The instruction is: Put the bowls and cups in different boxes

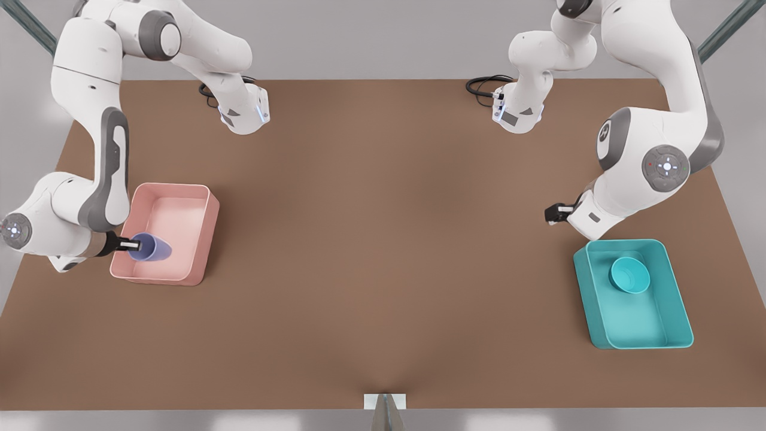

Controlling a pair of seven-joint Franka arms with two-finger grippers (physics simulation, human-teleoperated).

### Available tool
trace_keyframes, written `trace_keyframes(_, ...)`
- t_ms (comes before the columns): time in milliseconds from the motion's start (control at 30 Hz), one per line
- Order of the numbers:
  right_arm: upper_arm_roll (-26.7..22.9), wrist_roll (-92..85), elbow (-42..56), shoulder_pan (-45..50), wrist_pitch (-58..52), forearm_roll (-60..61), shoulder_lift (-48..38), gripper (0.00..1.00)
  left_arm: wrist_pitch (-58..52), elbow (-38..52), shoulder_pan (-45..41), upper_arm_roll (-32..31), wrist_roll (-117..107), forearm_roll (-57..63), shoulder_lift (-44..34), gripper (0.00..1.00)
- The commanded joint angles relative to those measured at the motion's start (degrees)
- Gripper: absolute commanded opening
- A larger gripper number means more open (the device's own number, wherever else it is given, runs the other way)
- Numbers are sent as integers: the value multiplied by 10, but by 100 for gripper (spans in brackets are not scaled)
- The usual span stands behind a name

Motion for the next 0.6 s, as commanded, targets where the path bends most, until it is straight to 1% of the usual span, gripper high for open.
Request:
trace_keyframes(0, 0, -153, -25, -2, 89, -6, 6, 21, -23, 0, 0, 1, 23, 0, 0, 100)
trace_keyframes(133, 1, -153, -53, -6, 159, 2, 32, 21, -22, -1, 0, 0, 23, -1, 0, 100)
trace_keyframes(333, 1, -152, -59, -6, 176, 19, 71, 21, -8, -2, -1, 0, 24, -1, 5, 100)
trace_keyframes(367, 2, -152, -59, -6, 176, 25, 76, 62, -9, -2, -1, 0, 25, -1, 5, 100)
trace_keyframes(400, 2, -152, -59, -6, 169, 30, 75, 100, -10, -2, 0, 0, 26, -1, 6, 100)
trace_keyframes(567, 5, -156, -55, -6, 132, 32, 58, 100, -7, -1, 3, 1, 27, 0, 9, 100)
